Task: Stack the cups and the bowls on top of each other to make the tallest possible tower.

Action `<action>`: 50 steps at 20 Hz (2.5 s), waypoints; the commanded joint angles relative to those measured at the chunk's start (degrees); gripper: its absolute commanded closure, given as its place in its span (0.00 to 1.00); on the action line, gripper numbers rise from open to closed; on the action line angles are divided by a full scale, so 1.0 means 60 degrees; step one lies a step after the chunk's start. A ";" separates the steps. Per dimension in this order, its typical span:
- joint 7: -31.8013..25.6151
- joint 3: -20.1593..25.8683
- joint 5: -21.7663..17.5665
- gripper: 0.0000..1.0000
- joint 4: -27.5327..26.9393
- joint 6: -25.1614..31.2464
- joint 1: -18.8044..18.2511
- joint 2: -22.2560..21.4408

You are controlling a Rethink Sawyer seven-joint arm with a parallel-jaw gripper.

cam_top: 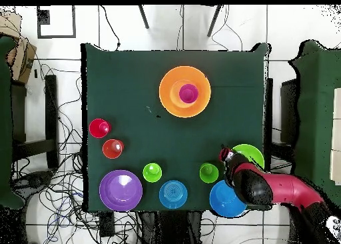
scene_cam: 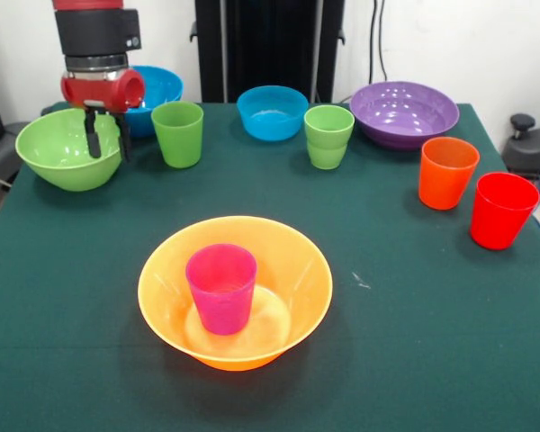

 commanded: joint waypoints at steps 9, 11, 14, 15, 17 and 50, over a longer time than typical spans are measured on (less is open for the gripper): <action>-0.0707 -0.0696 -0.1575 0.00 -0.1384 -0.0132 0.0574 0.1059; -0.0711 -0.0725 -0.1708 0.00 -0.1547 -0.0220 0.0533 0.1268; -0.0732 -0.0802 -0.1878 0.00 -0.1731 -0.0320 0.0422 0.1534; -0.0688 -0.0852 -0.1928 0.00 -0.1741 -0.0351 0.0430 0.1504; -0.0601 -0.0953 -0.2029 1.00 -0.1761 -0.0414 0.0445 0.1443; -0.0400 0.0242 0.0831 1.00 -0.0243 0.1020 0.0864 -0.1005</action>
